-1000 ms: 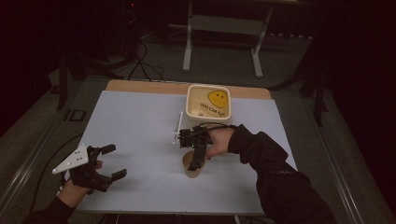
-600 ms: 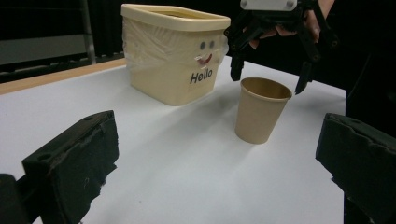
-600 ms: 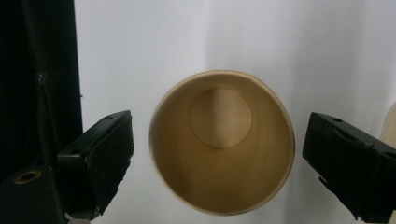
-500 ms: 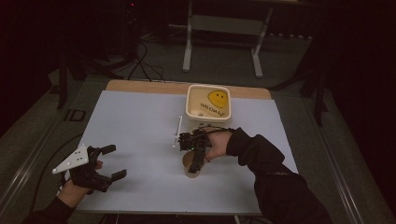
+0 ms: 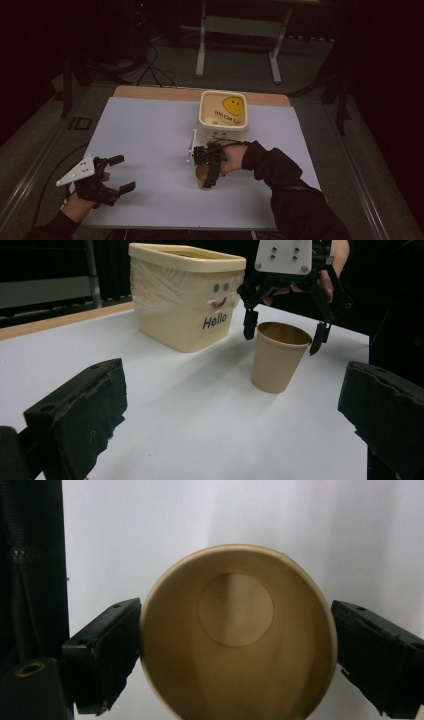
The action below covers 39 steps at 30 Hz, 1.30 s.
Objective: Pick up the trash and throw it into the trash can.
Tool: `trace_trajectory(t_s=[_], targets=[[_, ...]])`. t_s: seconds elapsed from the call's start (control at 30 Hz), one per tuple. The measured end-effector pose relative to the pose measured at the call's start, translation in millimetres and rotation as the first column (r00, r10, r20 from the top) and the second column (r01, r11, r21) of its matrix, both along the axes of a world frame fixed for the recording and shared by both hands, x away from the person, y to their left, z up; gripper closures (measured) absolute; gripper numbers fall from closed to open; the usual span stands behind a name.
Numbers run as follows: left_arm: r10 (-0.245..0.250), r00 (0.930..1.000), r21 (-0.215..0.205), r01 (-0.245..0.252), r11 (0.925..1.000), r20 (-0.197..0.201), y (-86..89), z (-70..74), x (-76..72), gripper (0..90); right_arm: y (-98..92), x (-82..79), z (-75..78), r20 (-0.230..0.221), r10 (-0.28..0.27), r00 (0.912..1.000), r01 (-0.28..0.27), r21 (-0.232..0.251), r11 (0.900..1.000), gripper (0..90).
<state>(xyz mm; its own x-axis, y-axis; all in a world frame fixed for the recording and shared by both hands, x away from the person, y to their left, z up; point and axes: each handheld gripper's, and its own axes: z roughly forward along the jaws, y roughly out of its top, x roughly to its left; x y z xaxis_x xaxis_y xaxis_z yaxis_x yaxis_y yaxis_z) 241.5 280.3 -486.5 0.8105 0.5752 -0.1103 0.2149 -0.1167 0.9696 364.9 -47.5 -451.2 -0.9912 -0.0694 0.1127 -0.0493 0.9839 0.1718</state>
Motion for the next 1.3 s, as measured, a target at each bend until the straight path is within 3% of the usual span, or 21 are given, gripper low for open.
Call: trace_trajectory(t_s=[0.33, 0.4, 0.6, 1.0, 1.3], targets=[[0.000, 1.0000, 0.000, 0.000, 1.0000, 0.000, 0.0, -0.1, 0.2, 0.4, -1.6, 1.8, -7.7, -0.021, 0.004, 0.9998, -0.004, -0.014, 1.000, 15.2], [-0.001, 1.0000, 0.000, 0.001, 1.0000, 0.000, 0.0, -0.1, 0.2, 0.4, -1.3, 1.4, -7.4, -0.026, 0.004, 0.9996, -0.004, -0.016, 1.000, 19.8], [-0.001, 1.0000, -0.001, 0.001, 1.0000, 0.000, 0.1, -0.1, 0.1, 0.4, -1.4, 2.3, -3.2, -0.031, 0.005, 0.9995, -0.006, -0.030, 1.000, 21.3], [-0.003, 1.0000, -0.001, 0.003, 1.0000, 0.000, -0.5, 0.0, 0.0, 0.4, -2.5, 3.0, 23.1, -0.036, 0.011, 0.9993, -0.012, -0.030, 0.999, 22.4], [-0.006, 1.0000, -0.003, 0.006, 1.0000, -0.002, -0.7, -0.1, 0.1, 0.4, -3.5, 4.7, 53.1, -0.022, 0.013, 0.9997, -0.014, -0.025, 1.000, 22.8]])
